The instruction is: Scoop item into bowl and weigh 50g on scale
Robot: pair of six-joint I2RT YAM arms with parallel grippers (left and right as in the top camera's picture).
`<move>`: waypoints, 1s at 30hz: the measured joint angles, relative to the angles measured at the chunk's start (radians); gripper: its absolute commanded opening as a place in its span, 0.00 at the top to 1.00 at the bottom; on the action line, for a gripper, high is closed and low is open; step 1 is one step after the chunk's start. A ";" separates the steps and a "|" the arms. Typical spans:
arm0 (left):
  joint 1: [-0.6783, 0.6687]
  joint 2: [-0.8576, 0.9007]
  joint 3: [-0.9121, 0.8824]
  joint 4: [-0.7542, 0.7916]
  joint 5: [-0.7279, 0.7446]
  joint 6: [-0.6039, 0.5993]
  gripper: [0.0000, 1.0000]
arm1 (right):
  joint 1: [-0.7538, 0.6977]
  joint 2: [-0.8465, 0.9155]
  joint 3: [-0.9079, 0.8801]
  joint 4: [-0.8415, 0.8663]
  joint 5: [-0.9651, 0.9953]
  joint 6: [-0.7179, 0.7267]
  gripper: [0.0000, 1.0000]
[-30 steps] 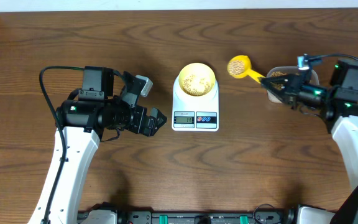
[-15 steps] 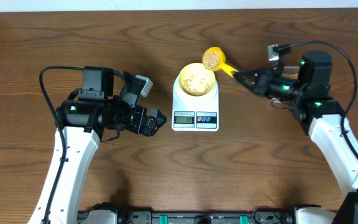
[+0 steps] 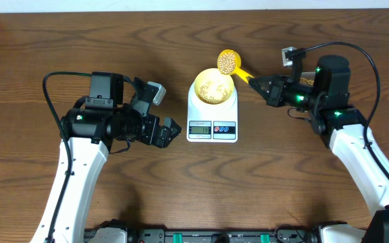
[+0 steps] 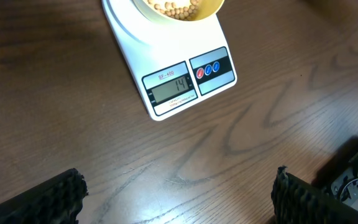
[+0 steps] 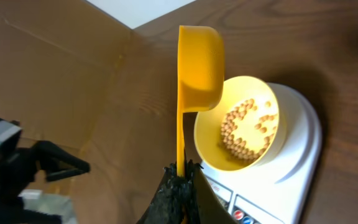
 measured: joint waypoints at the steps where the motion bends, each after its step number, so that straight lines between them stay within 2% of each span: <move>1: 0.000 0.000 0.000 0.000 0.000 0.000 0.02 | 0.004 0.000 0.000 0.000 0.009 -0.015 0.99; 20: 0.000 0.000 0.000 0.000 0.000 0.000 0.02 | 0.131 0.005 0.000 -0.048 0.205 -0.218 0.99; 30: 0.000 0.000 0.000 0.000 0.000 0.000 0.02 | 0.142 0.008 0.000 -0.098 0.280 -0.288 0.99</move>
